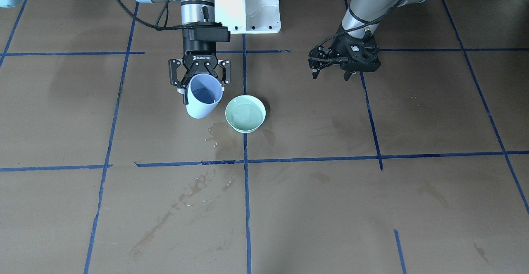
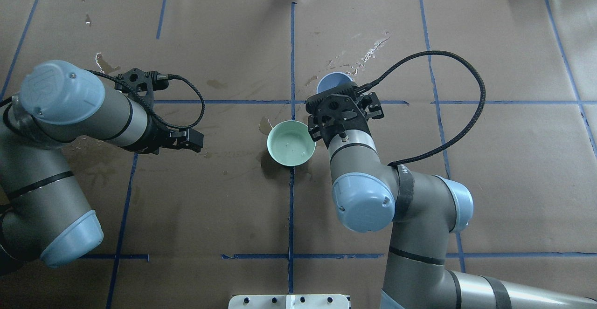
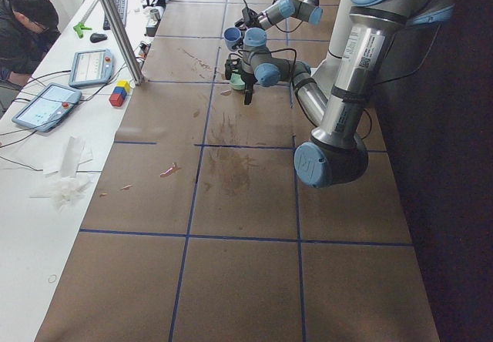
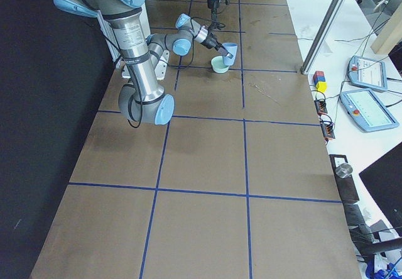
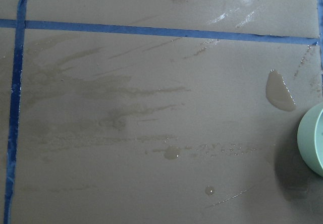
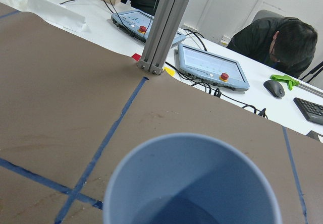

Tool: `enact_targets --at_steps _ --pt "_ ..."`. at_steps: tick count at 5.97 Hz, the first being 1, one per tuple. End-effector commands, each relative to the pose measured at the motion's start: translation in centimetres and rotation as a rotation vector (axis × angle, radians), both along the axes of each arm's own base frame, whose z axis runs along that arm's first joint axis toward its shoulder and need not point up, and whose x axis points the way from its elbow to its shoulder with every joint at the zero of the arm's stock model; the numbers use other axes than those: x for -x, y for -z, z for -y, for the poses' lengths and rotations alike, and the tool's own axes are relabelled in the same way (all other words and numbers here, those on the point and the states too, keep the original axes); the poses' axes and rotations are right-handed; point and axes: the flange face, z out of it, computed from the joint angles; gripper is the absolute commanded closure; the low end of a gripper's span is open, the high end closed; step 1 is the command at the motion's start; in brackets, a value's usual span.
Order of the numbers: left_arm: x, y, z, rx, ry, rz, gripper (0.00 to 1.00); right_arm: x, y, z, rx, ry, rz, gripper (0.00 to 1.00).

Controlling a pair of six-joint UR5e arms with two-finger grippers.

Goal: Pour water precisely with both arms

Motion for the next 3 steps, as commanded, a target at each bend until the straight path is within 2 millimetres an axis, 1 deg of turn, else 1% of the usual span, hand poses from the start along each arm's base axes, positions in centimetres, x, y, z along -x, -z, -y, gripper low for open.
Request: enact_targets --at_steps 1,2,3 --pt "0.0 0.0 0.0 0.000 0.000 0.000 0.00 -5.7 -3.3 1.0 0.058 -0.025 0.025 1.00" --pt "0.0 -0.1 0.0 0.001 0.000 0.001 0.00 -8.3 -5.1 1.6 0.108 -0.028 0.082 1.00" --pt "-0.1 -0.1 0.0 0.002 -0.001 0.002 0.00 -11.1 -8.5 2.4 0.124 -0.044 0.112 1.00"
